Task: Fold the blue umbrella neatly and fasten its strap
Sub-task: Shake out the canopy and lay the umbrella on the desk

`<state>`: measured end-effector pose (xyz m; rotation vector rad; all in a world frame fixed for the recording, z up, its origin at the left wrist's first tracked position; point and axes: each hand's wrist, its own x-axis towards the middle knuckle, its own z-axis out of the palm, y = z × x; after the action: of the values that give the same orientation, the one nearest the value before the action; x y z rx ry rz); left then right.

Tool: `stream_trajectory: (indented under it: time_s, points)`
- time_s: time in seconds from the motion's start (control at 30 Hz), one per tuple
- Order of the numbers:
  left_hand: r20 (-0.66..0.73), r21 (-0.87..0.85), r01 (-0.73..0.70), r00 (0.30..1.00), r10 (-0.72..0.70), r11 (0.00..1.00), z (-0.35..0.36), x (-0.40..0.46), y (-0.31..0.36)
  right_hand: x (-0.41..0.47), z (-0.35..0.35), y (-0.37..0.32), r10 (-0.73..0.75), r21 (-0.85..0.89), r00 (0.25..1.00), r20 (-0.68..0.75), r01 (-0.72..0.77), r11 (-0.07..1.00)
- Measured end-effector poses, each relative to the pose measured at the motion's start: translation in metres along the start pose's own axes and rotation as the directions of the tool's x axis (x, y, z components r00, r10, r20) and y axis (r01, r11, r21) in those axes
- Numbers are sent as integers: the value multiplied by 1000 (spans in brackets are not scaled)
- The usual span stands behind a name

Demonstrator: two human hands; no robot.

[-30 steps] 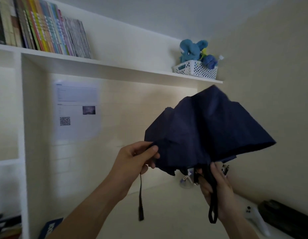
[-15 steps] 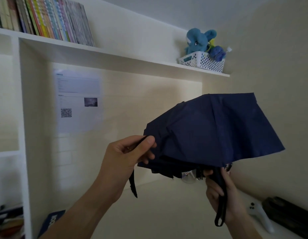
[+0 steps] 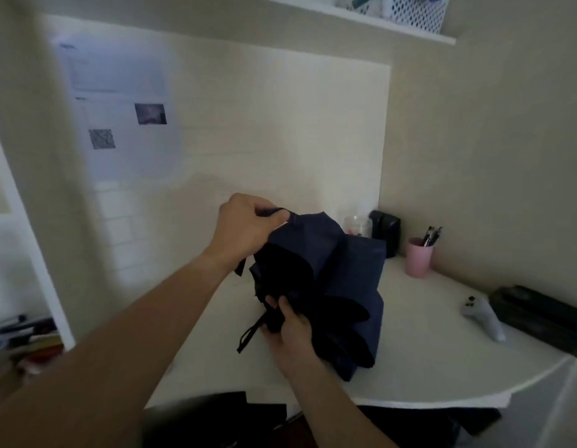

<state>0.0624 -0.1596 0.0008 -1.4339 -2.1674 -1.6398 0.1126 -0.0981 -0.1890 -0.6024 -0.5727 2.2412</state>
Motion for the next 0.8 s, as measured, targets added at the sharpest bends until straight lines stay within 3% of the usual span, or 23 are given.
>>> stream_trajectory:
  time_s: [0.13, 0.23, 0.33, 0.43, 0.5, 0.57, 0.6, 0.67, 0.73, 0.8]
  points:
    - [82, 48, 138, 986, -142, 989, 13, 3, -43, 28, -16, 35, 55, -57, 991, -124, -62, 996]
    - [148, 122, 215, 961, -232, 969, 18, 1, -76, 22, -19, 38, 150, -369, 971, -186, -210, 905]
    - [172, 122, 292, 935, -310, 949, 18, 2, -100, -16, -25, 7, 260, -752, 960, -103, -247, 612]
    - [200, 109, 335, 915, -351, 936, 13, 4, -114, -32, -37, -60, 219, -981, 970, 106, 66, 184]
    - [211, 125, 319, 917, -339, 939, 9, 4, -119, -8, -43, -106, -71, -980, 980, 187, 181, -84]
    - [199, 161, 291, 927, -320, 943, 7, 7, -120, 29, -46, -142, -329, -926, 916, 229, 101, -363]
    - [190, 175, 279, 931, -310, 944, 7, 8, -119, 51, -48, -153, -309, -866, 917, 251, 71, -494]
    - [184, 184, 252, 940, -286, 950, 6, 12, -114, 91, -46, -166, -84, -708, 957, 279, 146, -691]
    - [189, 180, 237, 944, -269, 955, 6, 13, -108, 128, -30, -163, 206, -538, 930, 306, 347, -768]
    - [203, 183, 225, 944, -261, 957, 5, 13, -105, 156, -12, -146, 409, -410, 877, 252, 479, -776]
